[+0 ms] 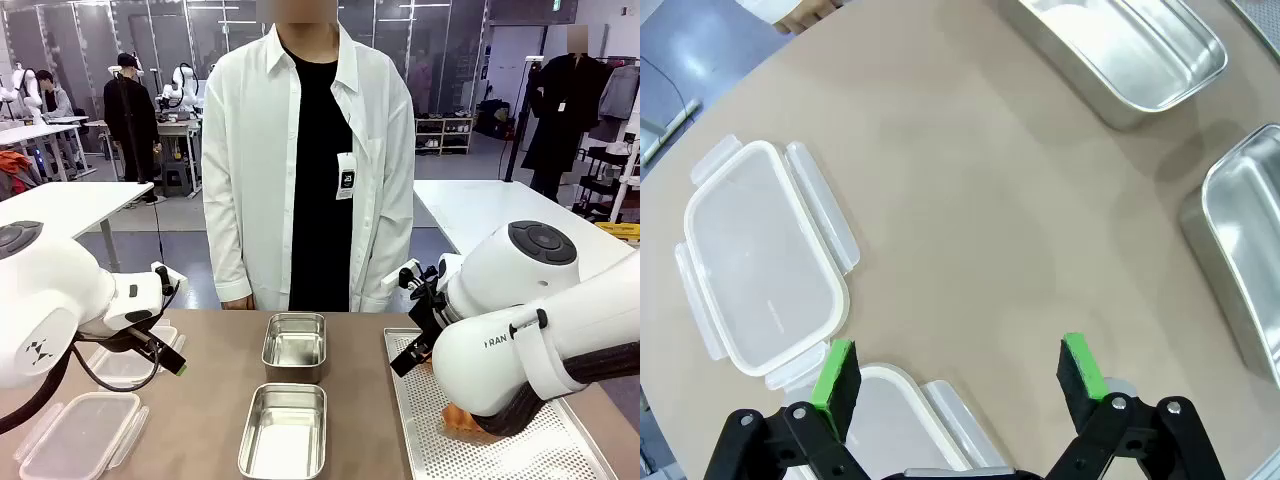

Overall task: Place the bread into the airtight container.
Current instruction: Pick up a Butter Roll and place it into an empty Airtight Container.

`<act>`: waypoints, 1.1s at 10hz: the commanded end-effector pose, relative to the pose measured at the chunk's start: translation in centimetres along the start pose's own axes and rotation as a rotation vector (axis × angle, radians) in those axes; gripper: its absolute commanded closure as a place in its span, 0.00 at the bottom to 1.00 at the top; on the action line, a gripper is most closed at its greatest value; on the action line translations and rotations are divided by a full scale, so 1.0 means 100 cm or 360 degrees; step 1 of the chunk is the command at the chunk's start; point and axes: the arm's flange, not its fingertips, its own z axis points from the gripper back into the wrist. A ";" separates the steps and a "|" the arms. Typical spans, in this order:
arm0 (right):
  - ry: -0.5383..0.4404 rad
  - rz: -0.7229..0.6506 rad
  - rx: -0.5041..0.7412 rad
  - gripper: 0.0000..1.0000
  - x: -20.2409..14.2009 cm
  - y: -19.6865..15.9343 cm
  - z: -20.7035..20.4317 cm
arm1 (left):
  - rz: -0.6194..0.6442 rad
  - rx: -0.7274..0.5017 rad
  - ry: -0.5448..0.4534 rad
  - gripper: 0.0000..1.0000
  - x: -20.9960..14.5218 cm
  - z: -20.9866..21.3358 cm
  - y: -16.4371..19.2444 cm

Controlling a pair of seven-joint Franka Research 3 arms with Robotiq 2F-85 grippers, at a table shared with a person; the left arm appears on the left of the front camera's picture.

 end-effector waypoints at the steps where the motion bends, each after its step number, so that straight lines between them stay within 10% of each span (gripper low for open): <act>1: 0.0000 0.0000 0.0000 0.00 0.000 0.000 0.000 | -0.0001 0.0000 0.0000 0.00 0.000 0.000 0.000; 11: 0.0037 -0.0006 0.0047 0.00 0.008 -0.007 0.016 | -0.0002 0.0000 0.0000 0.00 0.000 0.000 0.000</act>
